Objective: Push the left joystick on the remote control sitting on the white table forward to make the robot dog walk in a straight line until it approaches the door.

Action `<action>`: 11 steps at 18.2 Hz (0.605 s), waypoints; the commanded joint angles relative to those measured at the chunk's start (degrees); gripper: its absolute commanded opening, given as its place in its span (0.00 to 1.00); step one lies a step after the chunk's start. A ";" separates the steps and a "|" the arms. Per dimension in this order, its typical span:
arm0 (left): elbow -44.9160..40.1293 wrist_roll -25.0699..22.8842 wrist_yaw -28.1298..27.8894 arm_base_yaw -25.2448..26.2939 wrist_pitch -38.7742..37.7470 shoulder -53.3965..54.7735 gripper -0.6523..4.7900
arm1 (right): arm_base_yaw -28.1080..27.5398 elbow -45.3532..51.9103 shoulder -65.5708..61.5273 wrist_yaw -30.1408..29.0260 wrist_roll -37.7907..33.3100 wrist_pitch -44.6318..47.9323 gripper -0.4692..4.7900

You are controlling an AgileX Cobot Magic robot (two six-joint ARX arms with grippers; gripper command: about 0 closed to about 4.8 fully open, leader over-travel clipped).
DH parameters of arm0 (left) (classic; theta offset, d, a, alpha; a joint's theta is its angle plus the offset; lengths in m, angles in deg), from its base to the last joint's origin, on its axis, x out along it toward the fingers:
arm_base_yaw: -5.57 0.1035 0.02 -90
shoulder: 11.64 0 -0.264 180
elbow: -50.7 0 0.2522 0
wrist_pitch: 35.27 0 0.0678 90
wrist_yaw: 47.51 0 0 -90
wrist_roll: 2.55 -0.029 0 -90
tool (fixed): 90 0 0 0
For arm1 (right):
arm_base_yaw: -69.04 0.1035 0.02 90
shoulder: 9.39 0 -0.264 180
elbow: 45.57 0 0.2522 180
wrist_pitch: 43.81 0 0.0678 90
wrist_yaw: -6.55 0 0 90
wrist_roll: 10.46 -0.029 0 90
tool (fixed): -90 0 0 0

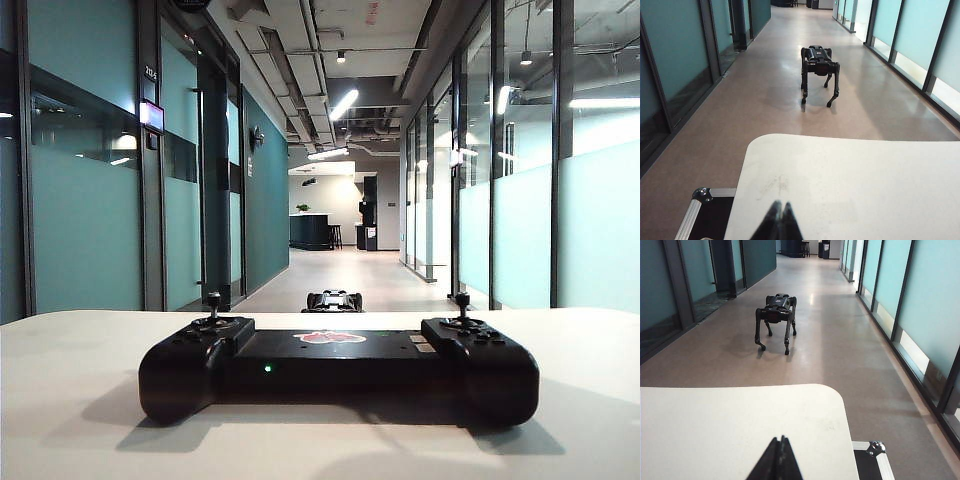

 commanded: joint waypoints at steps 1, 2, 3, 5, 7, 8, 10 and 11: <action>0.20 -0.33 0.13 0.00 1.92 0.02 0.11 | 0.00 0.31 0.20 -0.24 -0.02 1.88 0.09; 0.22 -0.07 0.13 0.00 3.45 0.02 0.11 | 0.00 0.26 0.20 -0.55 -0.24 2.69 0.09; 0.42 0.68 0.07 0.00 6.05 0.02 0.11 | 0.02 -0.20 0.20 -0.59 -1.31 3.61 0.09; 1.68 1.53 -1.03 0.00 7.19 0.02 0.11 | 0.02 -2.10 0.17 -0.37 -5.03 3.48 0.09; 3.56 1.73 -1.68 0.00 6.10 0.04 0.11 | 0.33 -5.40 -0.11 -0.33 -5.31 2.29 0.09; 4.52 3.10 -1.68 0.00 5.40 0.07 0.11 | 0.33 -7.37 -0.44 -0.37 -5.31 1.01 0.09; 6.95 7.69 -1.46 0.00 3.13 0.33 0.11 | 0.31 -11.74 -1.62 -0.33 -5.29 -1.66 0.09; 8.15 8.55 -1.25 -0.02 1.53 0.44 0.11 | 0.31 -14.21 -2.69 -0.35 -5.31 -3.13 0.09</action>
